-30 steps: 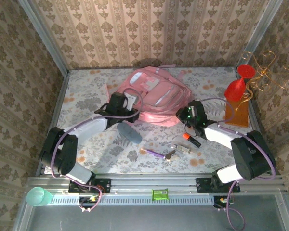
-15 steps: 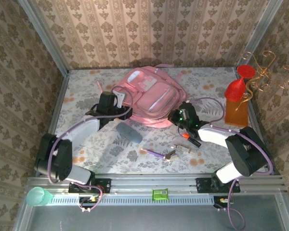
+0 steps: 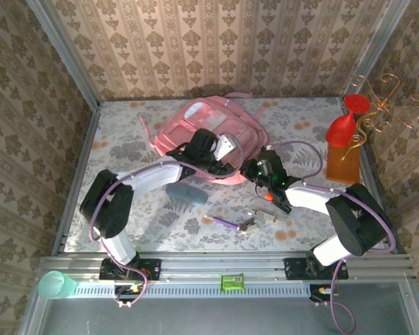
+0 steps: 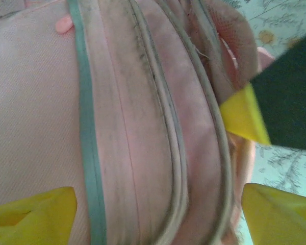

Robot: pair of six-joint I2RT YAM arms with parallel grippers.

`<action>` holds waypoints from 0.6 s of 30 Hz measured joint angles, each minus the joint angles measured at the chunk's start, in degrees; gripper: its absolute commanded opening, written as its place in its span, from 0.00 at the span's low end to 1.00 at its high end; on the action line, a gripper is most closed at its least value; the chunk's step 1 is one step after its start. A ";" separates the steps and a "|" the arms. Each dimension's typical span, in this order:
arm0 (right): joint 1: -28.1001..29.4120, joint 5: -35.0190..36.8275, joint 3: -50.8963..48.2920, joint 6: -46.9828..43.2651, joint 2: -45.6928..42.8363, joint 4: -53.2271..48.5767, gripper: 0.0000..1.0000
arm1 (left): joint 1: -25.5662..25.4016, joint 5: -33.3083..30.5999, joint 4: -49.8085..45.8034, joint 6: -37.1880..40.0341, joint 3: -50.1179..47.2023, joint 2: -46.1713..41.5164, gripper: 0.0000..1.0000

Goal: Pack the student bag

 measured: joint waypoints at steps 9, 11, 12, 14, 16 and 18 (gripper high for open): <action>0.46 0.04 -1.81 -0.24 -0.04 1.53 0.03 | 0.48 0.17 -3.48 1.70 6.45 6.86 0.00; 0.52 0.09 -1.95 -0.90 -0.28 1.18 0.22 | 1.16 1.03 -3.76 1.14 6.84 6.84 0.00; 0.52 0.22 -1.90 -2.16 -0.85 0.11 0.35 | 1.62 1.40 -3.72 0.57 6.93 6.73 0.00; 0.52 1.29 -1.20 -5.64 -3.50 -5.64 0.49 | 3.45 3.21 -3.19 -1.18 6.73 6.16 0.00; 0.90 4.20 0.72 -11.21 -7.65 -13.86 0.59 | 6.78 7.61 -1.36 -4.44 5.40 4.72 0.00; 1.97 6.80 2.36 -17.31 -12.15 -19.45 0.69 | 10.86 13.38 1.22 -8.72 3.78 2.75 0.00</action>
